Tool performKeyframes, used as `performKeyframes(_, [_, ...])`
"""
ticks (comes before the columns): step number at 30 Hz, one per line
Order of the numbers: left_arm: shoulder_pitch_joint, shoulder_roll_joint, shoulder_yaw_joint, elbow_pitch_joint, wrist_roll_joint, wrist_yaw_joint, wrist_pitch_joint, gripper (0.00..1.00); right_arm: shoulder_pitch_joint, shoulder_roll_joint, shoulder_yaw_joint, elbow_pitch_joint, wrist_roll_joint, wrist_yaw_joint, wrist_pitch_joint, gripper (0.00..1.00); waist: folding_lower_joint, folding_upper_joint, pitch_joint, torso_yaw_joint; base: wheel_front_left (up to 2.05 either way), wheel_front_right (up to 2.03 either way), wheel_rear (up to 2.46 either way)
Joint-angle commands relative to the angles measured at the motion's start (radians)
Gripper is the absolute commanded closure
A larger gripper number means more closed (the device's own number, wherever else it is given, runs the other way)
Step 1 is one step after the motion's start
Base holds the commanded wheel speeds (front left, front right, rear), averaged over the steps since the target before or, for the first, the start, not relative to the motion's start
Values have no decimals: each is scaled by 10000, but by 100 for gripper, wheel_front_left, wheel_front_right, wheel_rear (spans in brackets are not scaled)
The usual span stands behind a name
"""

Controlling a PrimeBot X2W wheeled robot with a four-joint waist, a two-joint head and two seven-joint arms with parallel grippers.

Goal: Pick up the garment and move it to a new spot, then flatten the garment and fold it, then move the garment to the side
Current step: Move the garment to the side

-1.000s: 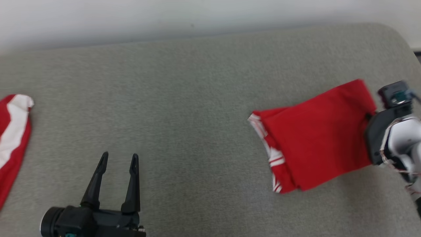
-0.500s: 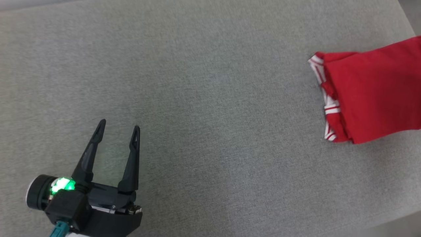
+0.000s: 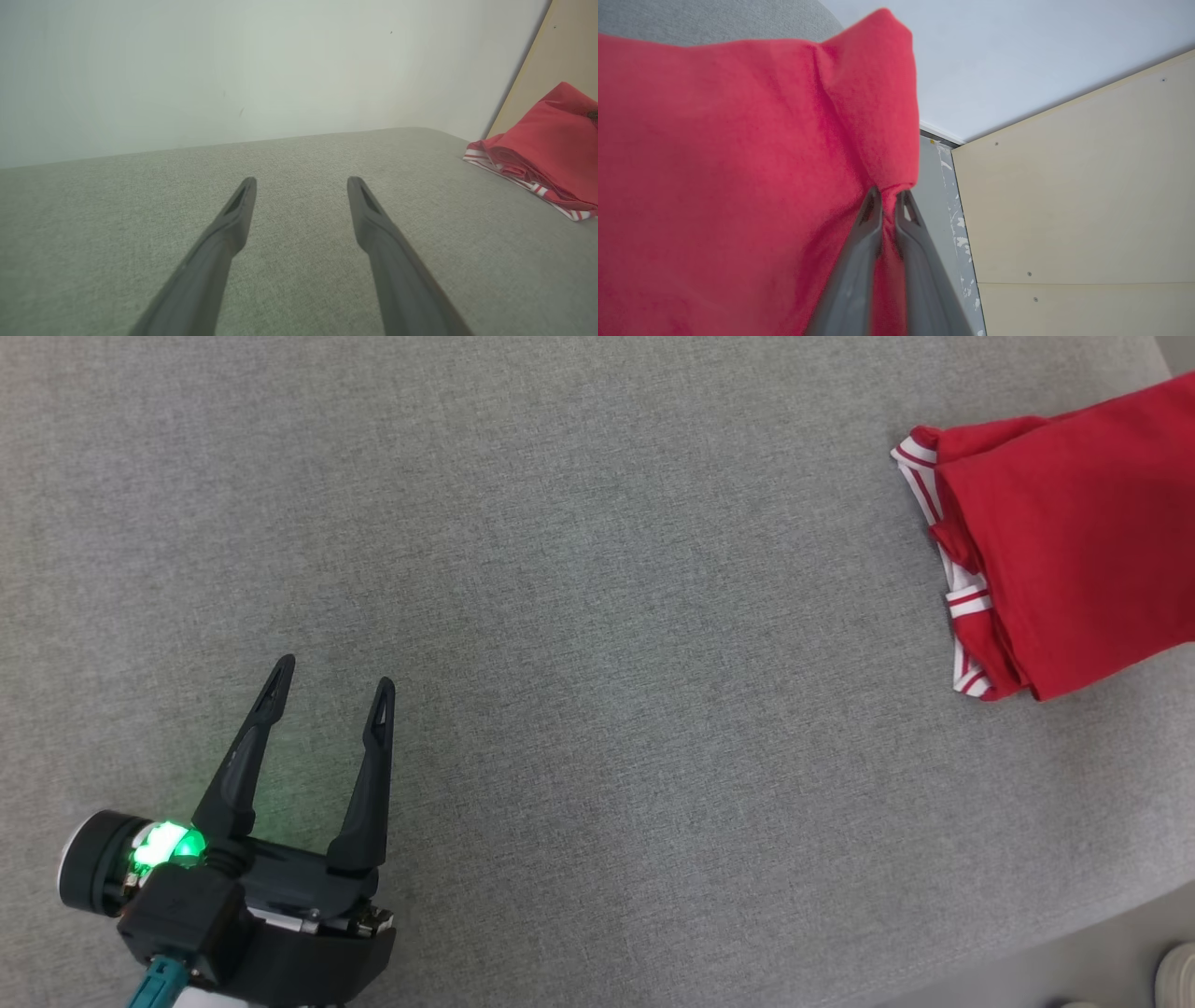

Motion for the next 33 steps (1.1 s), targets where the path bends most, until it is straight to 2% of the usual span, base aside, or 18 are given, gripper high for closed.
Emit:
performKeyframes(1, [-127, 78, 2, -42, 42, 12, -30, 0, -116, -87, -21, 20, -129, -28, -155, 100, -1, -2, 20, 34, 0, 0, 0])
performKeyframes(4, [-120, 93, -19, -24, 16, 12, -30, 0, -127, -122, -42, 115, -333, -28, -241, 100, -1, -2, 19, 139, 0, 0, 0])
performKeyframes(5, [-111, 88, -4, -28, 24, 12, -30, 0, -107, -138, -70, 148, -407, -28, -227, 97, -1, -2, 8, 177, 0, 0, 0])
performKeyframes(7, [-84, 56, 9, -36, 47, 12, -30, 0, -47, -138, -196, 175, -488, -28, -231, 56, -1, -2, -41, 257, 0, 0, 0])
performKeyframes(8, [-76, 27, 10, -32, 61, 12, -30, 0, -8, -138, -303, 210, -500, -28, -255, 4, -1, -2, -83, 308, 0, 0, 0])
performKeyframes(9, [-53, -2, 36, -22, 67, 12, -30, 0, 48, -142, -363, 243, -530, -28, -265, 0, -1, -2, -130, 350, 0, 0, 0])
performKeyframes(19, [373, -642, 524, 467, -309, 26, -29, 0, 566, 162, -857, 258, -139, -28, -1248, 0, -1, -2, -1194, 842, 0, 0, 0])
performKeyframes(23, [963, -901, 843, 938, -191, 56, -29, 0, 1317, 881, -1353, -69, 517, -28, -2107, 0, -1, -2, -2222, 1207, 0, 0, 0])
performKeyframes(24, [963, -901, 843, 938, -191, 56, -29, 0, 1317, 881, -1353, -69, 517, -28, -2107, 0, -1, -2, -2222, 1207, 0, 0, 0])
performKeyframes(25, [1313, -1037, 1085, 1191, -180, 73, -30, 0, 2038, 1508, -1648, -474, 947, -28, -2623, 0, -1, -2, -2849, 1374, 0, 0, 0])
performKeyframes(27, [1449, -1075, 1136, 1256, -169, 88, -30, 0, 2307, 1689, -1708, -673, 944, -28, -2752, 0, -1, -2, -3015, 1427, 0, 0, 0])
performKeyframes(33, [2176, -1234, 1641, 1648, -113, 203, -30, 0, 4098, 3190, -1516, -2196, 1206, -28, -3438, 0, -1, -2, -3916, 1726, 0, 0, 0])
